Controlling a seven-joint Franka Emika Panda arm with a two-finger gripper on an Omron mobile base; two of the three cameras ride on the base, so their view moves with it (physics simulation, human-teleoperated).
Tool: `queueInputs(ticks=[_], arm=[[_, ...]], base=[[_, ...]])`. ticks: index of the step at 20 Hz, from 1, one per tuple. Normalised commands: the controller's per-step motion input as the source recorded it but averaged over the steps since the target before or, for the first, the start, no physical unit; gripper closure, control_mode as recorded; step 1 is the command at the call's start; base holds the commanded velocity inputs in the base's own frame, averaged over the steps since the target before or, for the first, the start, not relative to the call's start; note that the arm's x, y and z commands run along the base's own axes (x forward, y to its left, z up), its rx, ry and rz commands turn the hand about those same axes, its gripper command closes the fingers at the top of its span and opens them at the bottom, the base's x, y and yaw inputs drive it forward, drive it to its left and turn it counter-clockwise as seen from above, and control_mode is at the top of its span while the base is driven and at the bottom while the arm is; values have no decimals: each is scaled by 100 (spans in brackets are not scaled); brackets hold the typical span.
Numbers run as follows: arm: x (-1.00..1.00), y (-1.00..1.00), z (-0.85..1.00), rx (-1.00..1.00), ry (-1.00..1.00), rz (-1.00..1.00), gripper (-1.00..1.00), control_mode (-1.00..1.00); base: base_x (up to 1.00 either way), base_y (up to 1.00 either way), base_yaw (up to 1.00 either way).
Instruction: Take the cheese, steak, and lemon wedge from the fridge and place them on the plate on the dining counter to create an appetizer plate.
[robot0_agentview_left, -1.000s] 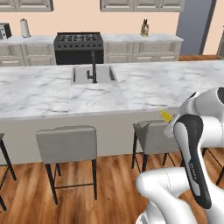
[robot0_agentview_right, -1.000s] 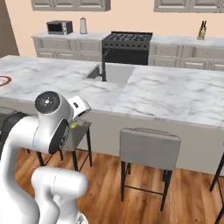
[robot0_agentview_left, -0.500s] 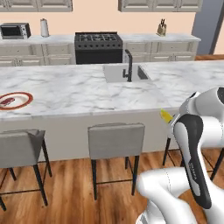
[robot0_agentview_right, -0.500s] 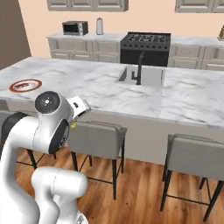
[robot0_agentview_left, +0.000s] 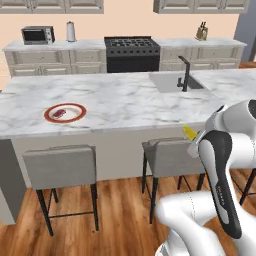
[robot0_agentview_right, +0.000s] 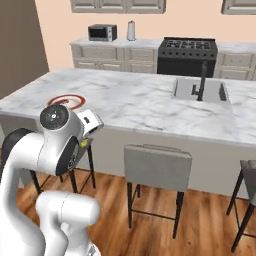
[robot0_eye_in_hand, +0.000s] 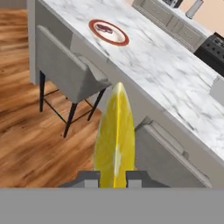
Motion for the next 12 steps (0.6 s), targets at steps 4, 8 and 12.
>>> queueInputs(ticks=[4, 8, 12], arm=[[0, 0, 0, 0, 0, 0, 100, 100], [0, 0, 0, 0, 0, 0, 100, 100], [0, 0, 0, 0, 0, 0, 100, 100]], base=[[4, 100, -1], [30, 100, 0], [47, 100, -1]])
